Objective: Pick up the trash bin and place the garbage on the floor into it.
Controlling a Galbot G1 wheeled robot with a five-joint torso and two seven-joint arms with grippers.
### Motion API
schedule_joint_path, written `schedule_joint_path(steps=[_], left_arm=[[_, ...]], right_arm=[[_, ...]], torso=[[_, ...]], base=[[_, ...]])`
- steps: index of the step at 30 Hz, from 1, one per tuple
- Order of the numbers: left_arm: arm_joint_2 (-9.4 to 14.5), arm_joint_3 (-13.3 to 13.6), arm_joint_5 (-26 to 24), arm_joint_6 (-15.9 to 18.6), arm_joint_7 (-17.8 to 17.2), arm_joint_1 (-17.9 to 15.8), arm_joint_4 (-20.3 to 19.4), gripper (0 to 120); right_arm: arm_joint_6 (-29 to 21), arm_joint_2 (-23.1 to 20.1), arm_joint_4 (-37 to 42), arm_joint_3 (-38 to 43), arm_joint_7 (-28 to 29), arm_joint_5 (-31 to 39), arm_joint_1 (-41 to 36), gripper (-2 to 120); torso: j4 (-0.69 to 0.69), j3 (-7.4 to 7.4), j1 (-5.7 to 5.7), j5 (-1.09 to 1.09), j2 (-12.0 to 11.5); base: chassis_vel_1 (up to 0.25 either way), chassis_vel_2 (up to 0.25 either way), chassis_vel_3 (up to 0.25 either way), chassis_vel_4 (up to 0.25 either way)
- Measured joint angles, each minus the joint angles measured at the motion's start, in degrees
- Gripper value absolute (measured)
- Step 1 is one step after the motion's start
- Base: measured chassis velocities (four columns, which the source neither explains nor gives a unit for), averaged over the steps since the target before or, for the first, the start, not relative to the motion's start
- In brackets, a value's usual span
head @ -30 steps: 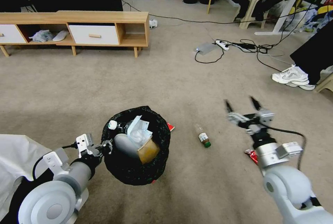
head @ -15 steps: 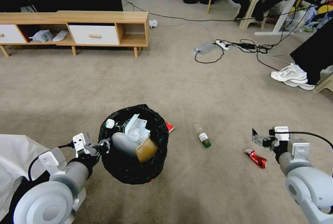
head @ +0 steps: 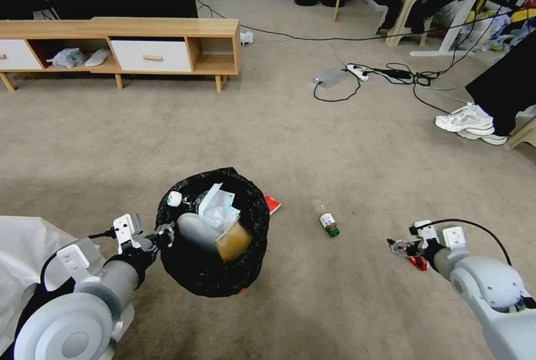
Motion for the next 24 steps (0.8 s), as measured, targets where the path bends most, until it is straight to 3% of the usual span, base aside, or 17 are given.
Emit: schedule_joint_path(steps=[9,24], left_arm=[[0.15,-0.19,-0.19,0.15,0.07,-0.06,0.00,3],[0.00,0.39,-0.11,0.27,0.08,-0.82,0.60,3]], right_arm=[[2.05,0.36,-9.92,-1.72,-11.92,-11.11,5.85,100],[4.24,1.10,-19.85,-2.23,-15.92,-20.29,9.72,100]], torso=[[0.00,0.00,0.00,-0.01,0.00],[0.00,0.00,0.00,-0.01,0.00]], base=[[0.000,0.000,0.000,0.000],[0.000,0.000,0.000,0.000]])
